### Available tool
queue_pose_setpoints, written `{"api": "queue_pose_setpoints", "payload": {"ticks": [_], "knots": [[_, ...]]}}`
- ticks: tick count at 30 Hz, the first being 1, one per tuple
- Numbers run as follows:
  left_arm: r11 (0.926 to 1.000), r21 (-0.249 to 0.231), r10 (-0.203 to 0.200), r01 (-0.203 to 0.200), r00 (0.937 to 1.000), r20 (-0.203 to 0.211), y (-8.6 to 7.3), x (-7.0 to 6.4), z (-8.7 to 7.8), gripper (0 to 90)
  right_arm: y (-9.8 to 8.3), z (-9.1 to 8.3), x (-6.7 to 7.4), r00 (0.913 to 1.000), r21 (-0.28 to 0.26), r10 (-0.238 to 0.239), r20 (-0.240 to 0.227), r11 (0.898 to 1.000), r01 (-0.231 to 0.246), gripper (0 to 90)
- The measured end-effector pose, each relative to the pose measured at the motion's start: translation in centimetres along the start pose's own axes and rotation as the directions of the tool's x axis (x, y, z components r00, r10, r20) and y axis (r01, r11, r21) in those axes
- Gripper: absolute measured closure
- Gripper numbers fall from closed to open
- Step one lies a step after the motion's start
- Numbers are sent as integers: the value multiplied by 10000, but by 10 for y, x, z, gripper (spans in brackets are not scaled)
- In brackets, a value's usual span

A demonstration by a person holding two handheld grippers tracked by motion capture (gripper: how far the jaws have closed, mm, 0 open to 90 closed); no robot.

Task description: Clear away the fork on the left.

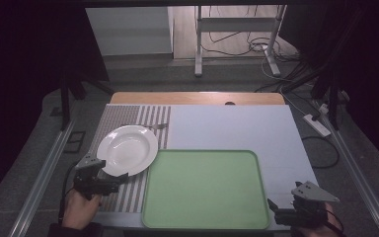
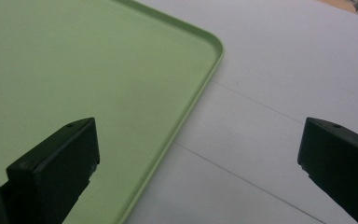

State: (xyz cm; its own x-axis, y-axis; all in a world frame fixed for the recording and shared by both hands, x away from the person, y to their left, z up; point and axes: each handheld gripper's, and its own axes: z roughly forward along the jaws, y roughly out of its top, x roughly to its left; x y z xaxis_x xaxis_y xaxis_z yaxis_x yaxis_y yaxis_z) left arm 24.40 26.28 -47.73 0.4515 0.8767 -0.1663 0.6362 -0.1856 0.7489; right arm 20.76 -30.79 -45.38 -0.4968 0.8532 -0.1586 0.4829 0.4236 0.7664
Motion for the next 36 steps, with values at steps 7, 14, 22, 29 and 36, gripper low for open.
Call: {"api": "queue_pose_setpoints", "payload": {"ticks": [7,14,22,29,36], "knots": [[9989,458,104,-99,9999,-97,11,6,9,0,0,0,0,10000,23,-19,-9,10000,19,0],[9959,887,194,-184,9998,-104,23,13,24,0,0,0,0,10000,39,-26,-18,10000,26,0],[9926,1176,322,-313,9995,-61,35,20,40,13,0,1,0,10000,45,-32,2,10000,32,0],[9897,1322,528,-542,9985,139,48,30,54,12,0,1,1,10000,90,-36,-1,10000,36,0],[9887,1393,526,-555,9983,243,57,39,64,3,0,1,0,10000,98,-48,-18,9999,48,0]]}}
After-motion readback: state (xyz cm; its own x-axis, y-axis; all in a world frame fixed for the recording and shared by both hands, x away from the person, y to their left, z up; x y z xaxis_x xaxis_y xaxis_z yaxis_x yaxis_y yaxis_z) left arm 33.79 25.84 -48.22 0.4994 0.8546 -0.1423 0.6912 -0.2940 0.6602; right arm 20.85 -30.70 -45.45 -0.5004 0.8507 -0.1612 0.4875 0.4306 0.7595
